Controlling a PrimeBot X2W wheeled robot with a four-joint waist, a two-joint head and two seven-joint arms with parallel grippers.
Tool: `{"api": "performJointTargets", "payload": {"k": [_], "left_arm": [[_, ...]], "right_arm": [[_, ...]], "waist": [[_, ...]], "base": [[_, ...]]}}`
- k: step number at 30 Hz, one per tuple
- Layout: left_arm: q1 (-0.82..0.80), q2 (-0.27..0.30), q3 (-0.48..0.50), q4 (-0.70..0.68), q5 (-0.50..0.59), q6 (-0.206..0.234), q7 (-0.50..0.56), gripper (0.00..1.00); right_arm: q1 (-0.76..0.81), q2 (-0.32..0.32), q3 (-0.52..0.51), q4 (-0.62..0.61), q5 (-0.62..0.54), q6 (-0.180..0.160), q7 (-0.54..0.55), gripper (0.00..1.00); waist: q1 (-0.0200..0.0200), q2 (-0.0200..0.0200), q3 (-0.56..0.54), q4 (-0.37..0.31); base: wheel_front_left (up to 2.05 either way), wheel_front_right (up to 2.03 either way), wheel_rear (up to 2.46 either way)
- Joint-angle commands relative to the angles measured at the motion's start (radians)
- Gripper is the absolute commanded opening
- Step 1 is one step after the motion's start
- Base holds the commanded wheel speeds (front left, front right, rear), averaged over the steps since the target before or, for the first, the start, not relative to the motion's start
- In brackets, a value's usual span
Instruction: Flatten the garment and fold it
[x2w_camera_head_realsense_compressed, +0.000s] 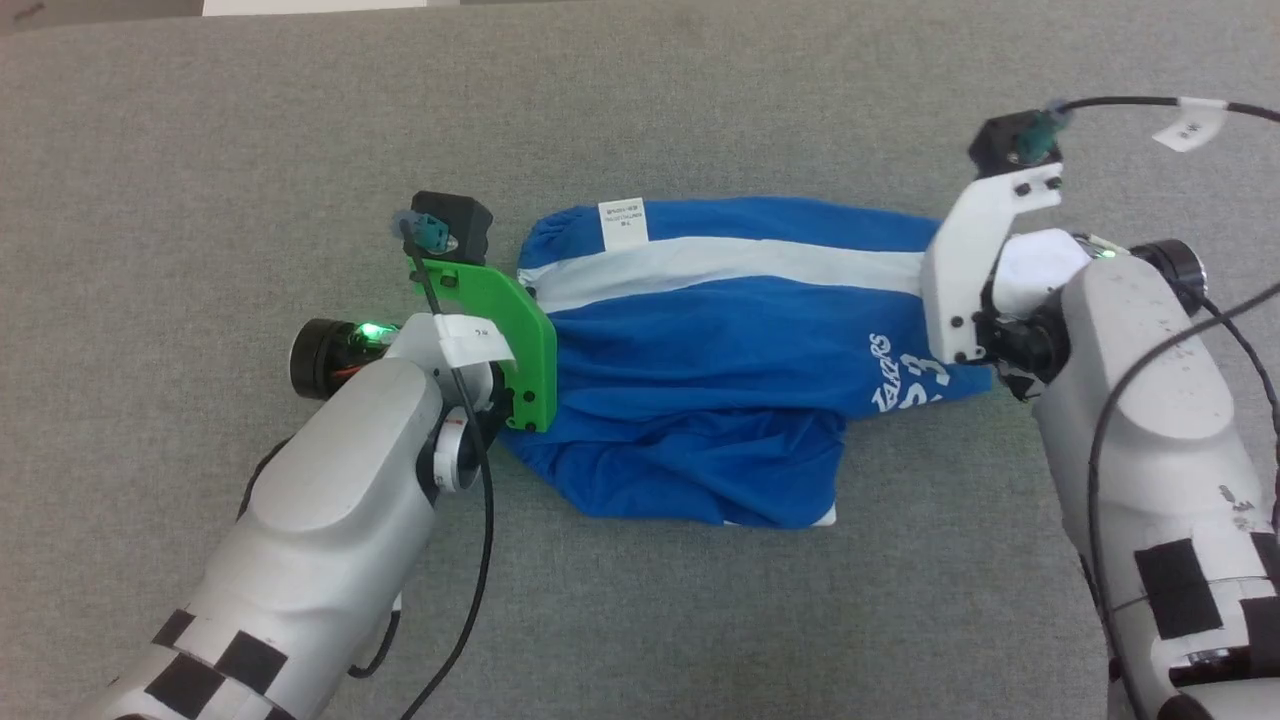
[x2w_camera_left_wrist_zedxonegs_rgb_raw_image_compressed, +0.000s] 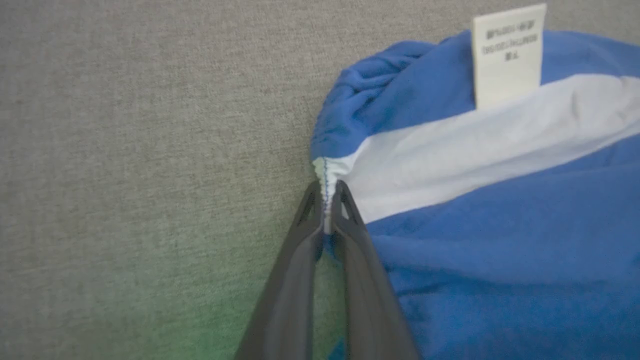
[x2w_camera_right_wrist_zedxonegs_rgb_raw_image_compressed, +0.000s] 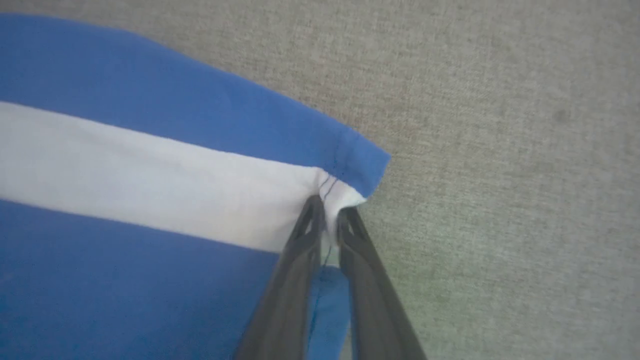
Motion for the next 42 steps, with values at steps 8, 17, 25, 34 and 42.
{"api": "performJointTargets", "payload": {"k": [8, 17, 25, 34, 42], "left_arm": [[0.036, 0.023, 0.012, -0.038, -0.007, 0.017, -0.04, 0.0], [0.1, 0.06, 0.067, -0.152, -0.044, 0.013, -0.126, 0.0], [0.142, 0.076, 0.173, -0.303, -0.183, -0.037, -0.143, 0.0], [-0.033, 0.098, 0.279, -0.344, -0.25, -0.044, -0.105, 0.0], [-0.278, 0.053, 0.388, -0.24, -0.266, -0.009, -0.176, 0.0]], "right_arm": [[0.096, 0.003, -0.018, -0.131, -0.054, -0.002, -0.151, 0.0], [0.325, 0.003, -0.033, -0.403, 0.076, -0.002, -0.45, 0.0], [0.428, 0.003, -0.028, -0.617, 0.118, -0.002, -0.467, 0.0], [0.213, -0.078, 0.047, -0.692, 0.078, -0.002, -0.349, 0.0], [-0.123, -0.135, 0.089, -0.54, 0.092, -0.002, -0.354, 0.0]], "waist": [[0.0, 0.0, -0.028, 0.0], [0.0, 0.0, -0.114, 0.001], [0.0, 0.0, -0.165, -0.005], [0.0, 0.0, -0.139, -0.014], [0.0, 0.0, -0.015, -0.018]], "base": [[0.0, 0.0, 0.0], [0.0, 0.0, 0.0], [0.0, 0.0, 0.0], [0.0, 0.0, 0.0], [0.0, 0.0, 0.0]]}}
